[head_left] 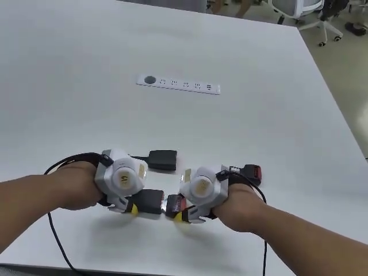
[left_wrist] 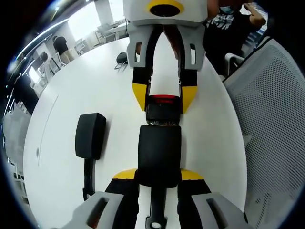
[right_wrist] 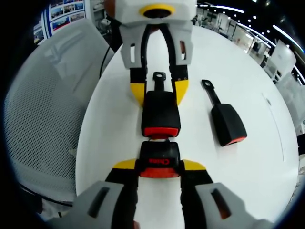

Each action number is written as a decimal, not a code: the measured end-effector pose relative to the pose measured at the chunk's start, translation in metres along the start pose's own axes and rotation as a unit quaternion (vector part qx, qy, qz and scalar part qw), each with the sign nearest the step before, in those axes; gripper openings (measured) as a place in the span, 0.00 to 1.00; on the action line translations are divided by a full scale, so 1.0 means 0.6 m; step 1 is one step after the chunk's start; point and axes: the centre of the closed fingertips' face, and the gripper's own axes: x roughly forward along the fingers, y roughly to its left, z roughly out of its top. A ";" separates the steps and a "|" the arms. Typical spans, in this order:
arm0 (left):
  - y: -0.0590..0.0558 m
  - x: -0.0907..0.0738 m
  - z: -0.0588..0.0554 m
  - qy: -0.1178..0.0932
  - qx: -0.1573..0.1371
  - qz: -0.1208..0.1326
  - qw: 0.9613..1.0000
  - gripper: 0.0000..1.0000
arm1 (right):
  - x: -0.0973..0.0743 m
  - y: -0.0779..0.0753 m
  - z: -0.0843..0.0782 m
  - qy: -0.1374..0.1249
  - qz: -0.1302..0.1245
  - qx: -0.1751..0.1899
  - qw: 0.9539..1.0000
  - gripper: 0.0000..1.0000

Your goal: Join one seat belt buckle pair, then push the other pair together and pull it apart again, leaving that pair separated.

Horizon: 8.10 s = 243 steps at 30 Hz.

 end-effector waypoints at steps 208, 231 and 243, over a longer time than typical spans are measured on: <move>0.187 0.039 0.058 0.030 0.015 -0.004 0.999 0.31 | 0.001 -0.206 -0.027 -0.003 -0.014 -0.020 1.000 0.33; 0.187 0.038 0.057 0.031 0.010 -0.001 0.999 0.32 | -0.009 -0.202 -0.040 -0.015 -0.011 -0.013 1.000 0.34; 0.185 0.040 0.058 0.039 0.005 0.001 0.999 0.32 | -0.030 -0.203 -0.075 -0.015 -0.014 -0.006 1.000 0.35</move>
